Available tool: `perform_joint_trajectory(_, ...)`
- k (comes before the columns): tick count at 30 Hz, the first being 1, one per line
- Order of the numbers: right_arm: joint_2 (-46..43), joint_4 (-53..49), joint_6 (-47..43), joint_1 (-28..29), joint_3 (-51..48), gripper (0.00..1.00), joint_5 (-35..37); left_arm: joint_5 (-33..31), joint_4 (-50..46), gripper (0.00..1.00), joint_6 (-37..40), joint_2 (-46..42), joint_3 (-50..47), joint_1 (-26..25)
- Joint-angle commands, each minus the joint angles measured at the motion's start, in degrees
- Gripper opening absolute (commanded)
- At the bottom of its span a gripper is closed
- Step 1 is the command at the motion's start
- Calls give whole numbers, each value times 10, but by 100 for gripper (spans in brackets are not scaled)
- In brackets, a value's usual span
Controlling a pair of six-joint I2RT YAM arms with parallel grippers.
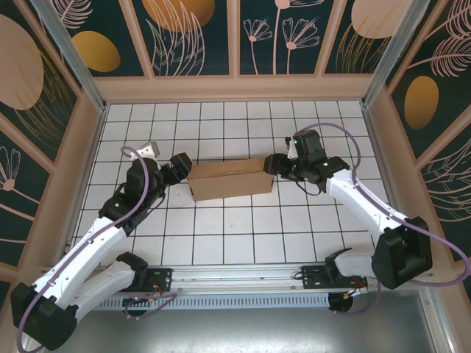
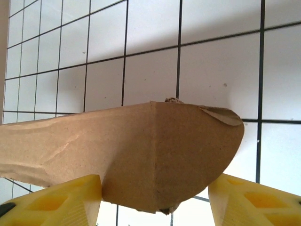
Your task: Fold the paper box
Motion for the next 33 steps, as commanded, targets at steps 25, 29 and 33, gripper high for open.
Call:
perform_joint_trajectory(25,-200,196,-679,-2,-114,59,1,90,-186,61,661,-114,46,-4)
perform_joint_trajectory(29,-192,214,-734,-1,-130,59,-12,41,-180,63,738,-109,-5,-17)
perform_joint_trajectory(33,-191,216,-750,0,-133,58,-18,15,-124,57,739,-129,-41,-20)
